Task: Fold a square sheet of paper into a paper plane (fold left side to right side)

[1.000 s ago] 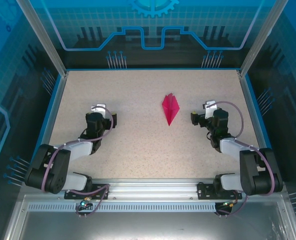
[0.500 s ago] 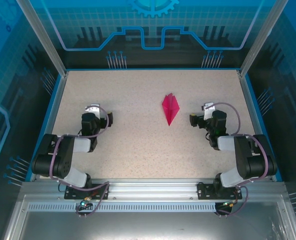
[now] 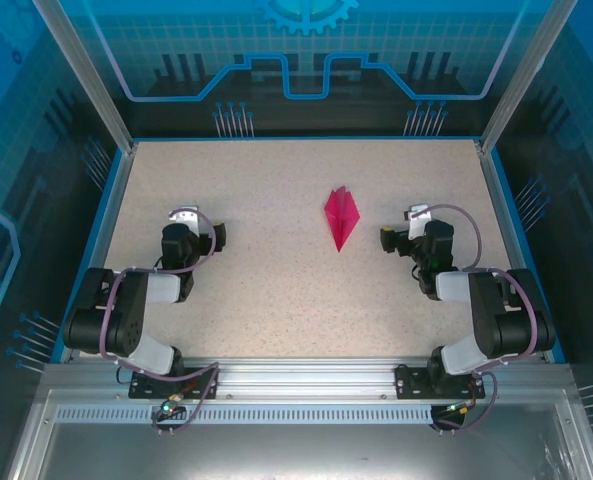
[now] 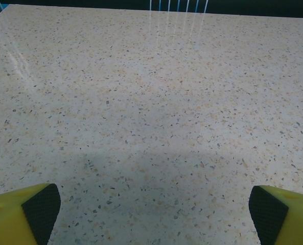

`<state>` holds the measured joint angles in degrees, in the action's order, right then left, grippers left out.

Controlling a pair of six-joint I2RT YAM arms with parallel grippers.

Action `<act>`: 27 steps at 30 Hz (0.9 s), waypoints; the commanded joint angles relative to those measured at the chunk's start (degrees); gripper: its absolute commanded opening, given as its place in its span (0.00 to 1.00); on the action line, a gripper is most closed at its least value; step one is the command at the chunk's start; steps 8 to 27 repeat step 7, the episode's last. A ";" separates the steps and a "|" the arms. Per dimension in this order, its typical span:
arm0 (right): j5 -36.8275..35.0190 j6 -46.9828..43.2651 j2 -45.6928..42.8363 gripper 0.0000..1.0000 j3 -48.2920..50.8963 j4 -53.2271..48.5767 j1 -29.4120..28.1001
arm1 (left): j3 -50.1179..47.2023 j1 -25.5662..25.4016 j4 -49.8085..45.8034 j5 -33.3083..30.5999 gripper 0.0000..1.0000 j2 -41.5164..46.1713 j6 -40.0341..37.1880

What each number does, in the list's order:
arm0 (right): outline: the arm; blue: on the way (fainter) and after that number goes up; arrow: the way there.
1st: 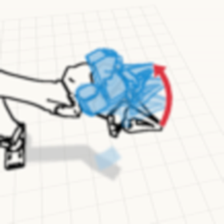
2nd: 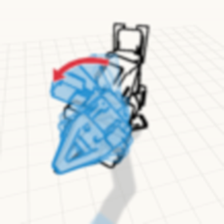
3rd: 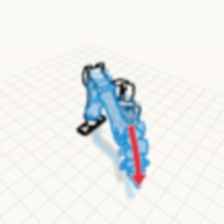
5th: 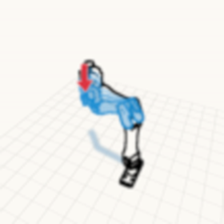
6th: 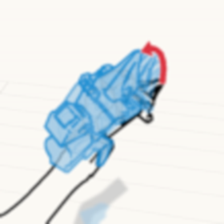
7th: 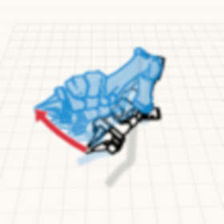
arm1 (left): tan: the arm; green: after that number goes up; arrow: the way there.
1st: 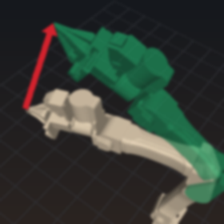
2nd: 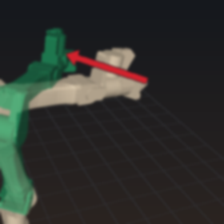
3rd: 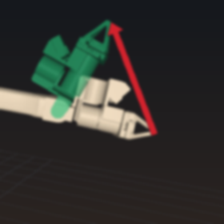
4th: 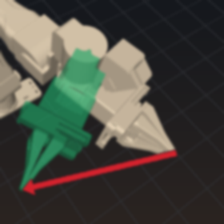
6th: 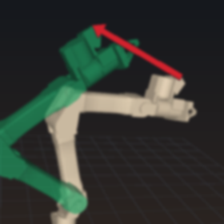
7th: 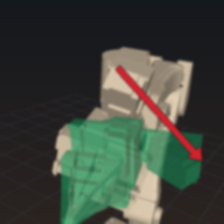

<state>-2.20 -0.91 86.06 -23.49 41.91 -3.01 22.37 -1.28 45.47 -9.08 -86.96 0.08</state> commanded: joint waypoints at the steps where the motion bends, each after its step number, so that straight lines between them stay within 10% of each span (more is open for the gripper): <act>1: -0.61 0.09 0.12 0.99 -1.21 1.07 -0.42 | 1.02 0.40 0.13 1.39 0.99 0.21 0.98; 27: -0.45 0.18 0.16 0.99 -1.26 1.07 -0.26 | 1.09 0.41 0.14 1.44 0.99 0.16 0.98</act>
